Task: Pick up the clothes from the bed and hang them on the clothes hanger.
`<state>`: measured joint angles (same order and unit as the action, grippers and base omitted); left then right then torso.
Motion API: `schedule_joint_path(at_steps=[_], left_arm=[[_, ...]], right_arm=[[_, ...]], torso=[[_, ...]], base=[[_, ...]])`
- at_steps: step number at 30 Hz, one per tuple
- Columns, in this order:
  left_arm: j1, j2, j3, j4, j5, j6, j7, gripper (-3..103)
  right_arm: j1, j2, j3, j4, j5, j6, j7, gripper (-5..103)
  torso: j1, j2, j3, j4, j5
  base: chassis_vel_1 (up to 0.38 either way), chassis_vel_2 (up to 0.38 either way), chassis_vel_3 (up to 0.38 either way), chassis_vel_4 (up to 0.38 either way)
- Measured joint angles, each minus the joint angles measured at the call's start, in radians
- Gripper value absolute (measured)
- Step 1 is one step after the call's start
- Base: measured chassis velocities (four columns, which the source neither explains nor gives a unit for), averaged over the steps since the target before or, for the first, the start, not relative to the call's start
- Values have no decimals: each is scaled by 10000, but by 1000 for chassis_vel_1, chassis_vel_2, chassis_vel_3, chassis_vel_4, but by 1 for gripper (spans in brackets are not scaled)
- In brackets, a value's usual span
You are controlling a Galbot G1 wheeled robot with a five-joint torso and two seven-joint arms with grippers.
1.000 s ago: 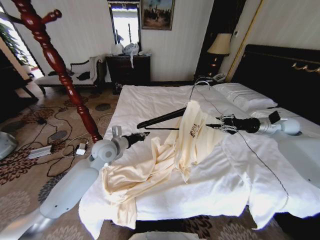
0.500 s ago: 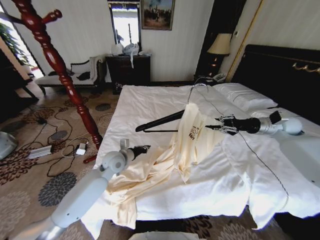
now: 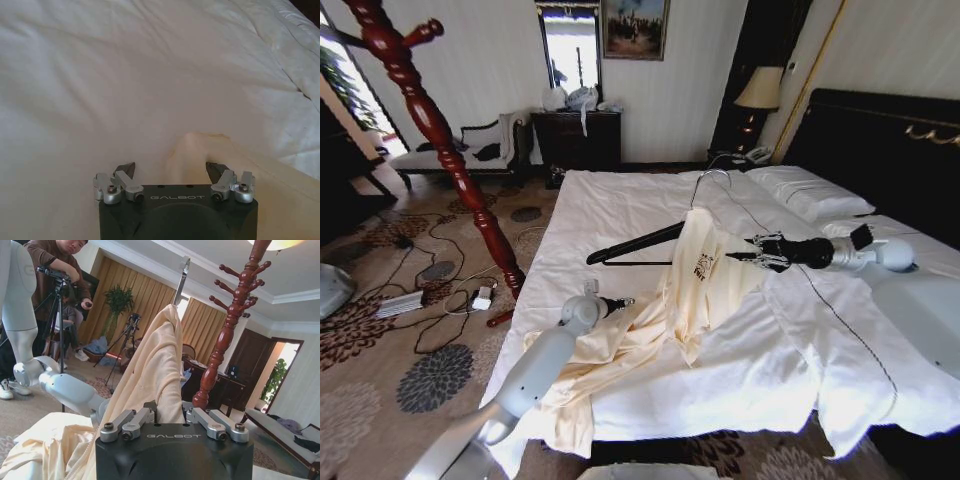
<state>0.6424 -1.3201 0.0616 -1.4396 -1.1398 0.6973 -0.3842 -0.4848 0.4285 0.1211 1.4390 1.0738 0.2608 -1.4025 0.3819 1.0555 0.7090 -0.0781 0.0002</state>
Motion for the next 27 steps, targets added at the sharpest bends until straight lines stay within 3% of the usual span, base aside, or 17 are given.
schedule_joint_path(at_steps=[4,7,10,13,14,17,20,22,27], left_arm=[[-24,-206,92,91,144,-75,171,76],[-14,-94,142,24,147,-169,265,59],[26,21,110,-55,107,-233,306,54],[125,232,-15,-250,-8,-386,381,38],[125,232,-15,-250,-8,-386,381,38],[223,418,-237,-534,-277,-489,424,22],[257,533,-364,-675,-472,-536,424,16],[273,642,-473,-764,-589,-601,427,5],[294,819,-720,-1049,-776,-717,428,0]], right_arm=[[-6,-16,0,-5,0,0,-1,22],[-11,-36,14,-7,9,0,-6,22],[-11,-37,23,-7,11,0,-10,22],[-11,-37,36,-24,13,22,-13,22],[-11,-37,36,-24,13,22,-13,22],[-17,-36,44,-25,13,61,6,22],[-19,-43,49,-24,26,74,24,22],[-20,-67,61,-24,45,80,33,22],[-79,-152,96,-1,49,109,99,22]], torso=[[0,0,-1,0,0],[0,0,0,2,0],[0,0,0,3,0],[-1,-1,0,3,-1],[-1,-1,0,3,-1],[-1,0,0,4,-2],[0,0,0,2,-2],[0,0,-1,3,-2],[0,0,0,1,-3]], base=[[0,0,0,0],[0,0,0,0],[0,0,0,0],[0,0,0,0],[0,0,0,0],[0,0,0,0],[0,0,0,0],[0,0,0,0],[0,0,0,0]])
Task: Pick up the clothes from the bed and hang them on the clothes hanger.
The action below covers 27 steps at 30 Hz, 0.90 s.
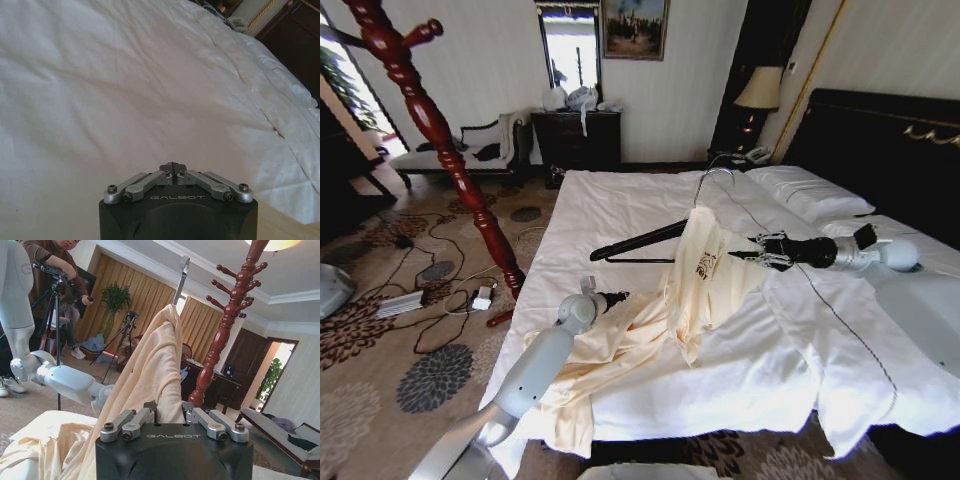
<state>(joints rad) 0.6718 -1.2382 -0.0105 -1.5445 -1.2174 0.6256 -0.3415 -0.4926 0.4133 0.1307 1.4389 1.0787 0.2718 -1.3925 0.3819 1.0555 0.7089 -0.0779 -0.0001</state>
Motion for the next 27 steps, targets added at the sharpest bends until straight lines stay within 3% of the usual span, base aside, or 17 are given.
schedule_joint_path(at_steps=[9,13,14,16,20,23,27], left_arm=[[-198,725,-604,-634,-886,-82,-266,0],[277,803,-203,-733,-296,74,-462,-3],[381,679,-81,-691,-58,101,-472,2],[443,529,29,-615,150,121,-474,2],[312,-123,279,-89,652,180,-442,24],[144,-354,320,197,750,196,-389,29],[-37,-610,414,572,844,242,-301,45]], right_arm=[[-120,-109,66,18,-9,78,176,22],[-107,-97,77,76,6,80,302,22],[-93,-101,63,86,19,80,329,22],[-82,-110,40,91,24,80,336,22],[-39,-102,-13,87,41,80,345,22],[-38,-53,-19,83,41,80,352,22],[-38,78,-64,55,21,75,362,22]], torso=[[0,1,0,1,1],[0,0,0,5,-1],[0,0,0,5,-1],[0,1,0,3,-1],[0,0,0,-3,0],[0,0,0,-3,0],[0,0,0,2,3]], base=[[0,0,0,0],[0,0,0,0],[0,0,0,0],[0,0,0,0],[0,0,0,0],[0,0,0,0],[0,0,0,0]])
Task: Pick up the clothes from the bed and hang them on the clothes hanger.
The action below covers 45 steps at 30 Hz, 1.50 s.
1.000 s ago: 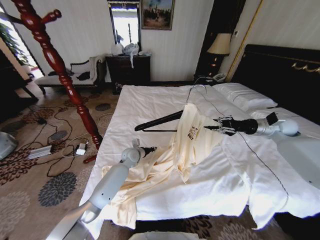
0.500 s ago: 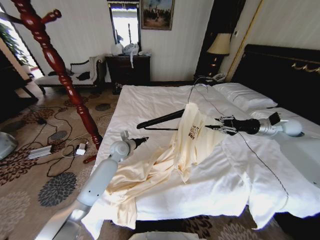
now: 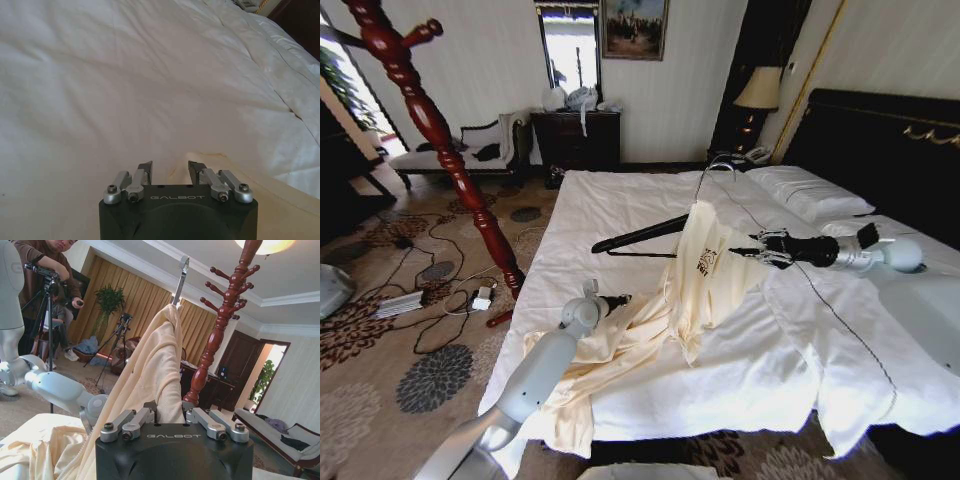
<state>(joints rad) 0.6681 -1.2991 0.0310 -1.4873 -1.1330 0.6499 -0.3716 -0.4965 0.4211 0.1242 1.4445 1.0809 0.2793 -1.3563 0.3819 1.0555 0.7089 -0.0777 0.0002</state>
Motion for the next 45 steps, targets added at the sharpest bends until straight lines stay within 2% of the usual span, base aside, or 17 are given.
schedule_joint_path(at_steps=[1,2,4,6,8,11,13,17,18,20,21,26,30,35,38,43,45], left_arm=[[-17,-35,16,49,7,9,17,45],[-58,-128,54,170,30,40,40,57],[-88,-189,80,263,44,58,58,57],[-137,-286,132,416,58,79,83,68],[-161,-322,155,469,57,82,114,64],[-197,-381,191,563,14,87,242,48],[-204,-409,202,607,3,87,312,48],[-207,-600,197,764,-9,59,459,26],[-207,-600,197,764,-9,59,459,26],[-194,-708,156,828,16,-43,480,15],[-188,-737,140,845,33,-76,492,15],[-170,-729,1,840,56,-191,532,1],[-190,-601,-206,745,16,-333,604,0],[-327,-274,-810,353,-485,-524,659,0],[-710,470,-1315,-151,-1218,-707,584,0],[-1511,1476,-1652,-775,-2198,-781,378,0],[-1655,1623,-1687,-871,-2353,-787,359,0]], right_arm=[[0,13,-4,-6,-6,0,0,22],[1,36,-11,-23,-12,0,-3,22],[14,47,-15,-46,-12,-1,-12,22],[55,67,-22,-103,-13,0,-34,22],[76,74,-26,-127,-14,0,-42,22],[94,83,-27,-168,-13,2,-69,22],[94,84,-26,-177,-14,5,-78,22],[93,84,-29,-221,-9,29,-118,22],[93,84,-29,-221,-9,29,-118,22],[96,81,-37,-251,-6,33,-125,22],[99,81,-42,-257,-5,35,-126,22],[105,108,-61,-280,-6,45,-107,22],[105,168,-81,-338,-34,68,-21,22],[101,235,-107,-440,-131,126,203,22],[49,285,-116,-461,-396,157,532,22],[6,450,-169,-381,-734,124,651,22],[4,490,-171,-379,-795,117,655,22]], torso=[[1,0,0,0,0],[0,0,0,0,0],[0,1,0,-2,0],[0,0,0,-2,0],[0,0,0,-2,0],[0,0,0,-1,0],[0,0,0,-1,0],[0,0,0,-1,0],[0,0,0,-1,0],[0,0,0,-3,-1],[0,0,0,-3,-1],[0,0,0,-2,-1],[0,0,0,-2,-2],[0,0,0,-2,-3],[0,0,0,-3,-5],[0,0,0,0,-5],[0,0,1,0,-7]], base=[[0,0,0,0],[0,0,0,0],[0,0,0,0],[0,0,0,0],[0,0,0,0],[0,0,0,0],[0,0,0,0],[0,0,0,0],[0,0,0,0],[0,0,0,0],[0,0,0,0],[0,0,0,0],[0,0,0,0],[0,0,0,0],[0,0,0,0],[0,0,0,0],[0,0,0,0]])
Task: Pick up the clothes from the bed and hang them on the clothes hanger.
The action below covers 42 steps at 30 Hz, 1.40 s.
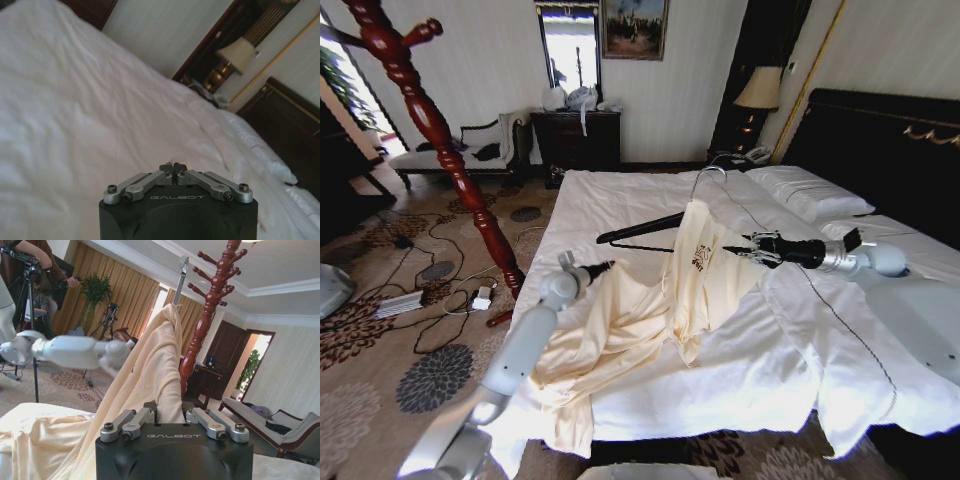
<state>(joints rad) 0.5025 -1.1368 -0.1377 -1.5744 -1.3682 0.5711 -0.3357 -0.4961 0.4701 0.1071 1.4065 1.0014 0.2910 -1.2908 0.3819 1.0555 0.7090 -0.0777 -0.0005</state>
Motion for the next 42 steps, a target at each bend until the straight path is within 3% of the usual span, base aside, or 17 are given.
schedule_joint_path(at_steps=[4,6,9,16,17,28,36,42], left_arm=[[-1318,1204,-74,-651,-1354,-79,-153,0],[-1535,1400,-51,-714,-1586,-90,-186,0],[-2518,2259,207,-1001,-2396,-127,-313,0],[-3188,2852,331,-1880,-3143,-86,-622,0],[-3214,3005,245,-2413,-3347,-66,-735,0],[-2290,4219,-414,-5529,-4170,180,-1024,0],[-1293,4601,-213,-6936,-4115,291,-823,0],[-469,4579,352,-7527,-3572,432,-779,0]], right_arm=[[-25,371,9,-4,-559,-13,4,22],[-26,424,18,-2,-597,-12,8,22],[-29,762,64,111,-761,-12,145,21],[-183,973,67,173,-1120,-13,784,21],[-207,1016,67,119,-1230,-36,970,21],[-176,1210,-29,-142,-1401,-156,1611,21],[57,1184,-153,-165,-596,-258,2060,21],[221,1229,-232,150,181,-317,2545,21]], torso=[[1,0,-1,-3,3],[0,0,-1,-2,1],[0,0,-1,0,2],[1,0,-1,-3,2],[0,0,-1,-5,4],[-2,0,-2,0,6],[-2,0,-2,-4,6],[-2,0,-2,-1,5]], base=[[0,0,0,0],[0,0,0,0],[0,0,0,0],[0,0,0,0],[0,0,0,0],[0,0,0,0],[0,0,0,0],[0,0,0,0]])
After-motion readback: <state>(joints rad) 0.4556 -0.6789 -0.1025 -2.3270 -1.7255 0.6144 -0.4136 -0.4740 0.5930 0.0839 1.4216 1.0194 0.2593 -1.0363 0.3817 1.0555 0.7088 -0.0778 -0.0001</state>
